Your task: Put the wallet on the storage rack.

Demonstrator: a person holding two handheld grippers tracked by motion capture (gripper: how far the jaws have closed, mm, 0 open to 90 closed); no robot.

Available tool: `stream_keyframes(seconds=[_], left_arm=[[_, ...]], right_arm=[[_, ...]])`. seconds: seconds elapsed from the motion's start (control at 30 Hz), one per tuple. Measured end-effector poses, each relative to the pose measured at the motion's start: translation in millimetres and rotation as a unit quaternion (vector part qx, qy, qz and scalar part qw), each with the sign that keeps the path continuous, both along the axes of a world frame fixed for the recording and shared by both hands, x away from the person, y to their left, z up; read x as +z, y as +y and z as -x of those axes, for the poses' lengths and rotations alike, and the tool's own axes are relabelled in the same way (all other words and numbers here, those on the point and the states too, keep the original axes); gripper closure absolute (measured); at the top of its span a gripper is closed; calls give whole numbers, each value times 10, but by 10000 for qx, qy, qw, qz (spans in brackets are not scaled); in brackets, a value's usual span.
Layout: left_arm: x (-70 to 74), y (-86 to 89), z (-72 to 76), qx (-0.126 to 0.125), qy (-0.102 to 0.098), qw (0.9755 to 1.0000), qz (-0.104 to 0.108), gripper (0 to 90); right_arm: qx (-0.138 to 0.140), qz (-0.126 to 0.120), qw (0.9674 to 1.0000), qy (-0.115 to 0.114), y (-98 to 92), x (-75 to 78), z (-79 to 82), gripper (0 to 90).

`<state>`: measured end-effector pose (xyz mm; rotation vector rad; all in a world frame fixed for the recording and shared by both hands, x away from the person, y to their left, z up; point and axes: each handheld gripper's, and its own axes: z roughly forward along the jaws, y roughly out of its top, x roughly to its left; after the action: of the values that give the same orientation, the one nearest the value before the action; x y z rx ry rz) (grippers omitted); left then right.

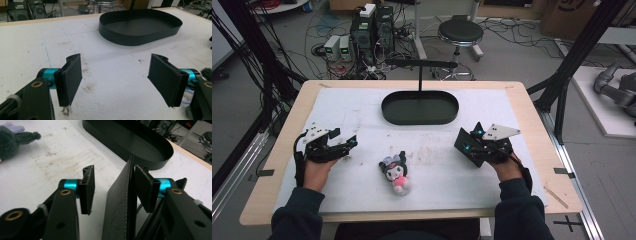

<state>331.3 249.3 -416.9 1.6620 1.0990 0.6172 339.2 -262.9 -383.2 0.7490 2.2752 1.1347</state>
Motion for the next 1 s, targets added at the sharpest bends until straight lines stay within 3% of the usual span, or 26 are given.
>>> stream_keyframes(seconds=[0.1, 0.2, 0.3, 0.33, 0.43, 0.6, 0.77, 0.93, 1.0], left_arm=[[0, 2, -1, 9, -1, 10000, -5, 268], [-4, -1, -2, -6, 4, 10000, -7, 267], [-6, -8, -1, -3, 13, 10000, -14, 268], [-6, -9, 1, 4, 14, 10000, -12, 268], [-7, -2, 1, 4, 6, 10000, -25, 267], [-8, 6, 4, 6, 25, 10000, -17, 268], [-10, 9, 3, 19, 19, 10000, -15, 268], [-9, 5, 4, 12, 21, 10000, -20, 268], [-8, 6, 4, 16, 23, 10000, -20, 268]], right_arm=[[-37, -20, 10000, 9, -5, -5, -5, 488], [-67, 18, 10000, 14, 7, -10, -5, 532], [-190, 177, 9997, 45, 29, -19, -10, 740], [-189, 181, 9996, 89, 30, -7, -6, 871], [-78, 172, 9998, 112, 40, 5, 3, 878], [365, 87, 9992, 138, 74, 29, 19, 880], [893, -4, 9952, 393, 116, 6, 12, 880], [804, 85, 9962, 313, 135, 10, 27, 868], [752, 93, 9967, 278, 143, 4, 28, 794]])
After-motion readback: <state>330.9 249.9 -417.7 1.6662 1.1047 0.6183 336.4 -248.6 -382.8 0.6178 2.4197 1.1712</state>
